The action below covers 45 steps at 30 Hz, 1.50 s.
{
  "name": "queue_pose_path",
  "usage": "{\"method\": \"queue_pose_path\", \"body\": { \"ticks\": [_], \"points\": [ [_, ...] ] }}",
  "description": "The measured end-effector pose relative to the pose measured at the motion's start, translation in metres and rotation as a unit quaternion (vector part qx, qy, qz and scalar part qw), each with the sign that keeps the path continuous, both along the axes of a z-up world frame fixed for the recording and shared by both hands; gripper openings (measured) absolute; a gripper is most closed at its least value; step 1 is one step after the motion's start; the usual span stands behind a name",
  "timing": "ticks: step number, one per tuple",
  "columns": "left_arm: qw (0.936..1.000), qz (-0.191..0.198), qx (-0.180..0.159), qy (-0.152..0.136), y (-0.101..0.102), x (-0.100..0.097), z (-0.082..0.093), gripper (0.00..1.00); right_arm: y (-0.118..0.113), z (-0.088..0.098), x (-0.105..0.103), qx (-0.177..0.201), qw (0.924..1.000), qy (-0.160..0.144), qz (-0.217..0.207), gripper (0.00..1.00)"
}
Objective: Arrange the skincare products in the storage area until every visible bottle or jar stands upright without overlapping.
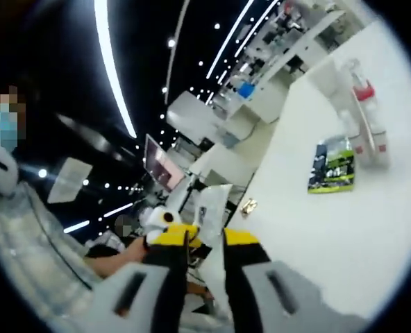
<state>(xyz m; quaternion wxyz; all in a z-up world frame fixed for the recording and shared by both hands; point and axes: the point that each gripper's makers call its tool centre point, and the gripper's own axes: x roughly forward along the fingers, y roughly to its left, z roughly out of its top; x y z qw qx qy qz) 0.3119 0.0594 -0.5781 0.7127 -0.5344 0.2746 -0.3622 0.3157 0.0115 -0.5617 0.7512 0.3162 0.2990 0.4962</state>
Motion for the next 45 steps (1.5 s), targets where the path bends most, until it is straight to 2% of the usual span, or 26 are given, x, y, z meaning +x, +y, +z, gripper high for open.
{"method": "queue_pose_path", "body": {
  "ticks": [2,4,7,10,14,20,26,32,39,42,45],
  "points": [
    [1.0,0.006,0.003,0.001,0.006,0.009,-0.003,0.0,-0.006,0.003,-0.003,-0.007,0.9999,-0.012,-0.005,0.24],
    [0.9999,0.011,0.007,0.001,0.012,0.02,-0.006,0.0,-0.012,0.009,-0.01,-0.008,0.9993,-0.037,0.004,0.2],
    [0.9996,0.02,0.015,0.01,0.021,0.036,-0.015,0.0,-0.022,0.012,-0.016,-0.023,0.9982,-0.054,-0.006,0.27],
    [0.9991,0.033,0.022,0.014,0.033,0.058,-0.023,0.0,-0.031,0.011,-0.02,-0.037,0.9976,-0.057,-0.014,0.35],
    [0.9979,0.035,0.05,0.023,0.044,0.084,-0.036,0.0,-0.046,0.008,-0.03,-0.066,0.9955,-0.066,-0.015,0.35],
    [0.9951,0.043,0.076,0.046,0.054,0.117,-0.056,0.0,-0.051,0.007,-0.045,-0.09,0.9938,-0.066,-0.001,0.36],
    [0.991,0.04,0.106,0.072,0.062,0.152,-0.082,0.01,-0.059,0.006,-0.043,-0.108,0.991,-0.078,-0.018,0.49],
    [0.9846,0.031,0.148,0.087,0.073,0.183,-0.107,0.01,-0.07,-0.001,-0.044,-0.117,0.9904,-0.064,-0.035,0.5],
    [0.9812,0.028,0.157,0.109,0.082,0.213,-0.129,0.01,-0.082,-0.013,-0.043,-0.125,0.9897,-0.037,-0.06,0.5],
    [0.9779,0.025,0.173,0.115,0.079,0.217,-0.135,0.01,-0.083,-0.015,-0.04,-0.124,0.9895,-0.03,-0.067,0.5],
    [0.9773,0.017,0.174,0.12,0.075,0.222,-0.141,0.01,-0.084,-0.017,-0.035,-0.123,0.9892,-0.023,-0.077,0.5]
  ]
}}
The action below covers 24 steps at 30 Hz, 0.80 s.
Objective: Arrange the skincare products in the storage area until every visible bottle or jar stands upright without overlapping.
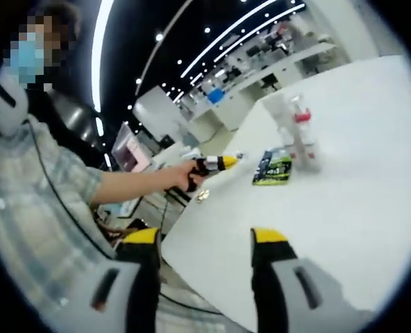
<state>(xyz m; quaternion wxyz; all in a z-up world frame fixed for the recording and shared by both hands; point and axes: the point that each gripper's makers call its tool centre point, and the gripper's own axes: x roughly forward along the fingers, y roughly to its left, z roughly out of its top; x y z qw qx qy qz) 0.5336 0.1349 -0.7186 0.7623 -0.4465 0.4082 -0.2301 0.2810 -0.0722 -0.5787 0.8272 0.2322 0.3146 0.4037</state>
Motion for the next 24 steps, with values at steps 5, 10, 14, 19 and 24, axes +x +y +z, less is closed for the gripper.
{"method": "queue_pose_path", "body": {
  "ticks": [5,10,14,19,24],
  "points": [
    [0.9999,-0.007,0.001,0.008,-0.002,0.01,-0.01,0.01,0.001,-0.004,0.004,-0.002,1.0,0.007,-0.006,0.51],
    [0.9999,-0.013,-0.008,0.001,-0.01,0.015,-0.007,0.01,-0.001,-0.009,0.008,-0.009,0.9999,0.008,-0.01,0.53],
    [0.9997,-0.022,0.004,0.005,-0.009,0.019,-0.013,0.01,-0.002,-0.006,0.015,-0.003,0.9997,0.007,-0.022,0.54],
    [0.9992,-0.033,0.019,0.009,0.0,0.025,-0.024,0.01,0.001,-0.013,0.013,-0.025,0.9996,0.008,-0.012,0.54],
    [0.999,-0.033,0.025,0.015,0.003,0.027,-0.028,0.01,0.006,-0.016,0.011,-0.034,0.9994,0.008,-0.002,0.54]
  ]
}}
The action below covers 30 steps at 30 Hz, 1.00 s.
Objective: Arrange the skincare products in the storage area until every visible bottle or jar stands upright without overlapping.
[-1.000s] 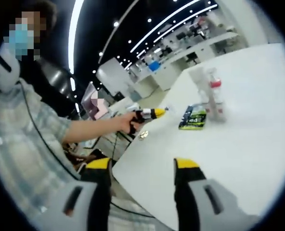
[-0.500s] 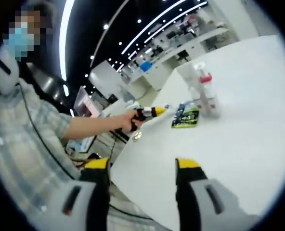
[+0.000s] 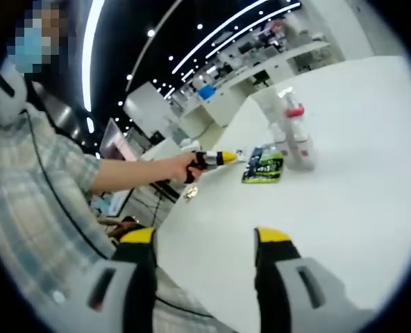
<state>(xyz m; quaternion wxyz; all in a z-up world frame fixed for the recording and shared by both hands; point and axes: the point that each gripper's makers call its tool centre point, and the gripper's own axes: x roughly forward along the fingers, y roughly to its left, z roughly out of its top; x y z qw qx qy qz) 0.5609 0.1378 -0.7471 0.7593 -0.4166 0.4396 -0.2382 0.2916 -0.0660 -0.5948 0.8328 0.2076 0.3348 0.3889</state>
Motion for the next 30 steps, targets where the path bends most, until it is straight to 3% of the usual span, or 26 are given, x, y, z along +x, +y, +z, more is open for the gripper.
{"method": "queue_pose_path", "body": {
  "ticks": [5,8,15,22,30],
  "points": [
    [0.9999,-0.004,0.015,0.004,0.006,0.008,-0.011,0.01,-0.001,0.0,0.001,0.002,1.0,0.004,-0.004,0.54],
    [0.9989,-0.021,0.042,-0.002,0.006,0.007,-0.014,0.02,-0.003,-0.002,0.0,-0.006,1.0,0.006,-0.001,0.54],
    [0.9967,-0.038,0.071,-0.002,0.003,0.011,-0.016,0.03,-0.004,-0.006,-0.006,-0.008,0.9999,0.011,-0.003,0.54],
    [0.9962,-0.032,0.081,0.01,0.008,0.015,-0.024,0.05,-0.007,-0.006,-0.011,-0.013,0.9998,0.005,-0.012,0.55],
    [0.9958,-0.014,0.09,0.007,0.01,0.014,-0.015,0.19,-0.003,-0.005,-0.019,-0.023,0.9997,-0.007,0.0,0.55]
  ]
}}
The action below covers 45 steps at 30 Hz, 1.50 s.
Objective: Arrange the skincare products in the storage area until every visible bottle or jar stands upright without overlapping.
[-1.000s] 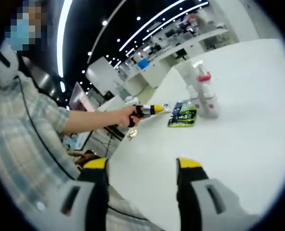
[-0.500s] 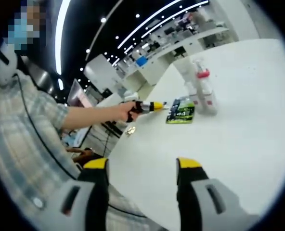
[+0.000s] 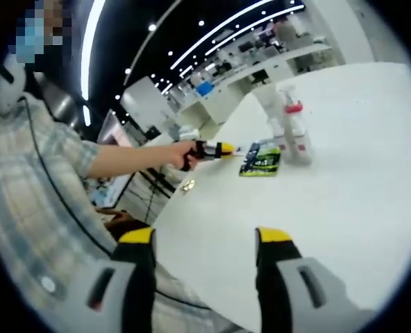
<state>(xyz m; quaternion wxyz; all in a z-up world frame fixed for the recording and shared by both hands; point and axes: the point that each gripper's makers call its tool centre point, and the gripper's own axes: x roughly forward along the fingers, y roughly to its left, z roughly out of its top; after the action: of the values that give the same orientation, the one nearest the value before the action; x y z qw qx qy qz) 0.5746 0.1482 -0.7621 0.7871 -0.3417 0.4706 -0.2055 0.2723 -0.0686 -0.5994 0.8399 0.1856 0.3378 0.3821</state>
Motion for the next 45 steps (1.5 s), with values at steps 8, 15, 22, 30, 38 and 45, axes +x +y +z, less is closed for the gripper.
{"method": "queue_pose_path", "body": {
  "ticks": [8,15,22,30,38,45],
  "points": [
    [0.9998,0.009,-0.009,-0.014,0.008,-0.015,0.027,0.4,0.002,0.002,-0.001,0.006,0.9999,-0.009,0.001,0.56],
    [0.9936,-0.036,0.094,-0.051,0.045,-0.043,0.038,0.57,0.013,0.003,-0.002,0.013,0.9997,-0.013,0.018,0.57],
    [0.9546,-0.115,0.267,-0.064,0.107,-0.083,0.031,0.75,0.018,0.005,-0.006,0.016,0.9992,-0.02,0.031,0.58],
    [0.9209,-0.164,0.352,-0.036,0.134,-0.117,0.019,0.78,0.019,0.003,-0.009,0.02,0.999,-0.021,0.035,0.58],
    [0.8813,-0.23,0.413,0.015,0.132,-0.166,0.01,0.75,0.011,0.003,-0.013,0.019,0.9991,-0.024,0.031,0.57],
    [0.8864,-0.23,0.4,0.029,0.135,-0.166,0.005,0.66,0.008,0.0,-0.017,0.017,0.9993,-0.02,0.026,0.57]
  ]
}}
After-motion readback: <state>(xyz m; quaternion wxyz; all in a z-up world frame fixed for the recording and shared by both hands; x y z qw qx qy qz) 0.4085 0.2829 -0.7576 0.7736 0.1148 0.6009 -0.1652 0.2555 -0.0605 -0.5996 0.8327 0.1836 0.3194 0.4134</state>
